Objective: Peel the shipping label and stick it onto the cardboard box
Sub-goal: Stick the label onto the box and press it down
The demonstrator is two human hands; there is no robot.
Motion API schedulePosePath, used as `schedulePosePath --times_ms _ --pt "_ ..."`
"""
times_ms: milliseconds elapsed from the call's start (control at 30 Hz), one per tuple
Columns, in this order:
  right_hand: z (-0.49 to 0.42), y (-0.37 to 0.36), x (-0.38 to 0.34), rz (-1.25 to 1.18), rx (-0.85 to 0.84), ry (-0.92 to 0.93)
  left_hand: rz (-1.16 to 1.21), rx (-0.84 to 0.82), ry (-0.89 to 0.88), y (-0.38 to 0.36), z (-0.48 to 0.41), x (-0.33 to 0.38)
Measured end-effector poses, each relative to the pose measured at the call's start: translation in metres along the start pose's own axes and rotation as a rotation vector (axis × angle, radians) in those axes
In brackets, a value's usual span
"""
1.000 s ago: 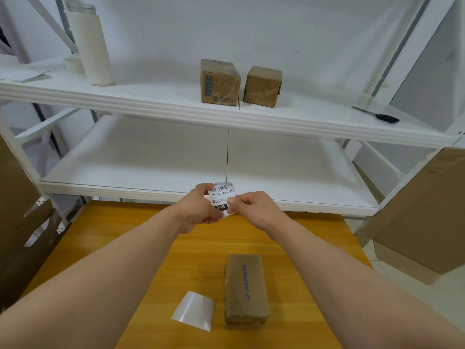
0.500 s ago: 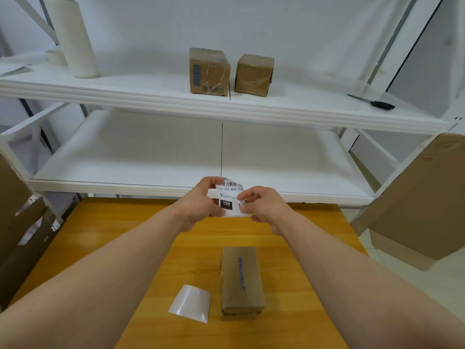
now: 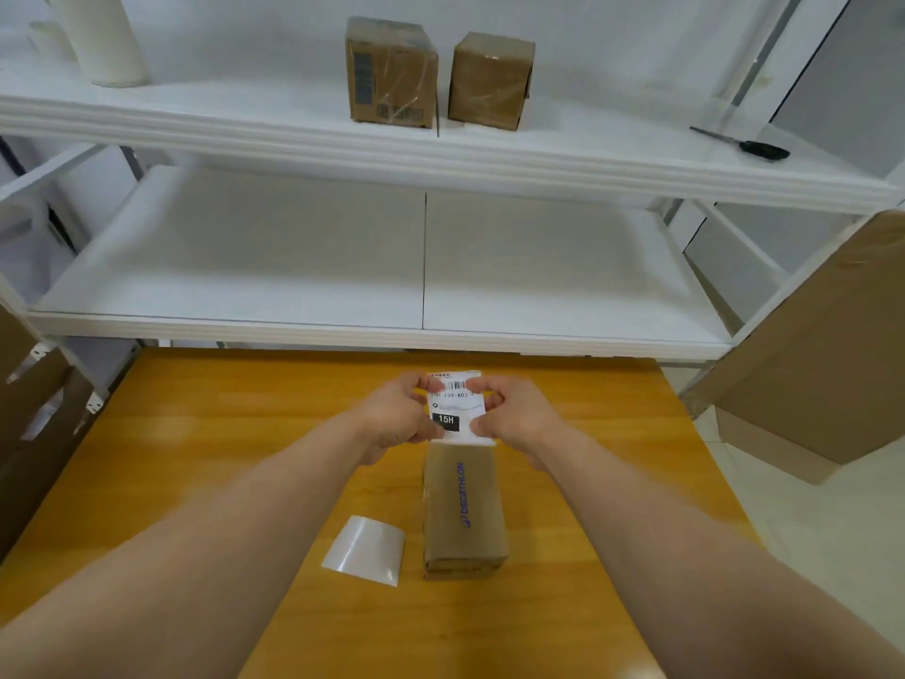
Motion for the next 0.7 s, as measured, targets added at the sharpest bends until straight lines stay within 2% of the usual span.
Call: schedulePosePath --times_ms 367,700 --pt "0.003 -0.024 0.094 -0.01 -0.054 -0.165 -0.073 0.026 0.14 -0.037 -0.008 -0.071" --pt "0.002 -0.04 0.127 0.048 -0.105 -0.214 -0.073 0.085 0.203 -0.05 -0.014 -0.099"
Point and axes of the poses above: each hand's wrist, its own z-axis away from the middle knuckle, its own y-axis out of the back of the hand, x = y × z, the point moved 9 cm from there along -z, towards the middle knuckle, and after that the axes turned 11 degrees about x, right-handed, at the moved point
